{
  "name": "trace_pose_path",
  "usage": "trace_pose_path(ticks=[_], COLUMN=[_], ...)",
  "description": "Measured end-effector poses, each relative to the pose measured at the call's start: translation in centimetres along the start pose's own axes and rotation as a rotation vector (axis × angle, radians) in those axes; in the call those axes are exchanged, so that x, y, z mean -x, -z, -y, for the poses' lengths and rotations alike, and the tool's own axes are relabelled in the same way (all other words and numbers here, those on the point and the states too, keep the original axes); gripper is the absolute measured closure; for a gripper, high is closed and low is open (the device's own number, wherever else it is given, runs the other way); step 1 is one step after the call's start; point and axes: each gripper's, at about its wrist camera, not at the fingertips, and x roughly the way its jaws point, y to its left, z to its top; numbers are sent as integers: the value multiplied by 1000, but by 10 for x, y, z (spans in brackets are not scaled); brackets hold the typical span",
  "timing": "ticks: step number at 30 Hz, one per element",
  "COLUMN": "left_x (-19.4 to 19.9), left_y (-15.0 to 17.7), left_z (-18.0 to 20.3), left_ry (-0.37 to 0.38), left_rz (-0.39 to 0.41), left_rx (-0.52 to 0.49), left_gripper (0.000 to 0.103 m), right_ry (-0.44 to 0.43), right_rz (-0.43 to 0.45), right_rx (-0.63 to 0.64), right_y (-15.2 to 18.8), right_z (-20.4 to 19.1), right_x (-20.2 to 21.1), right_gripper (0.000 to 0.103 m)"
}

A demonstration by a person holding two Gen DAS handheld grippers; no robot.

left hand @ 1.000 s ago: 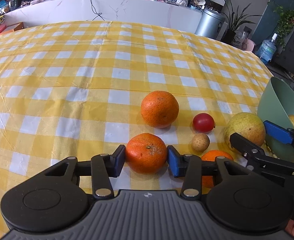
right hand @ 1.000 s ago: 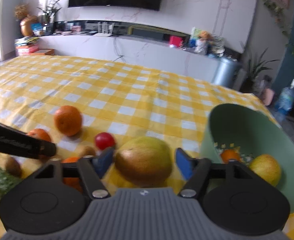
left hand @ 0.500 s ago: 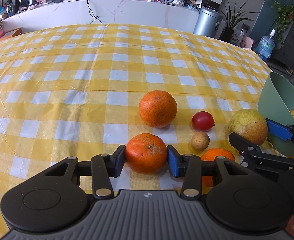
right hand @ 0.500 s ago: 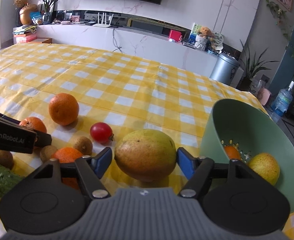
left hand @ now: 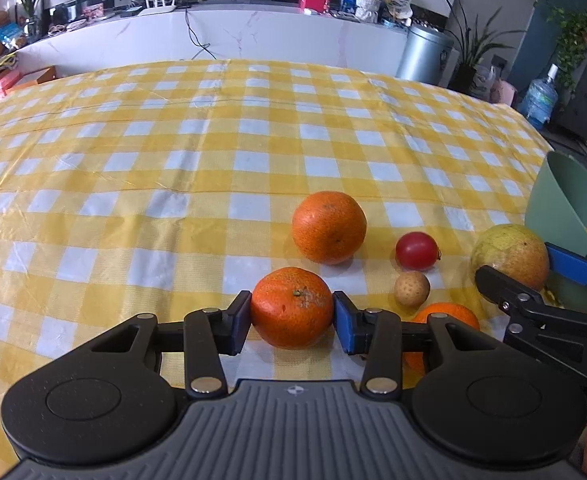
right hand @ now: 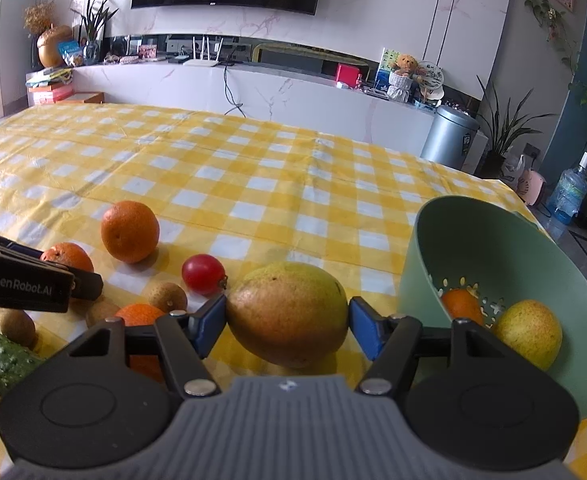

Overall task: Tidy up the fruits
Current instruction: 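Grasp another tangerine with the left tool while the right tool grasps the mango, then carry the tangerine and mango into the colander and open both tools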

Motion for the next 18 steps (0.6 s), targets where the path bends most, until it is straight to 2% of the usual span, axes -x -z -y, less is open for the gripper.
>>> trace_pose_path(ticks=[5, 9, 18], left_x=[20, 39, 74], left_y=[-1, -3, -10], left_z=[2, 7, 40], left_ry=[-3, 6, 70], left_rz=[41, 66, 106], left_rx=[19, 32, 16], left_gripper=[55, 55, 55], right_ry=[-24, -48, -85], right_rz=[33, 91, 179], right_rx=[-14, -13, -33], right_y=[-1, -1, -7], right_z=[3, 4, 18], right_x=[8, 23, 73], right_gripper=[39, 39, 39])
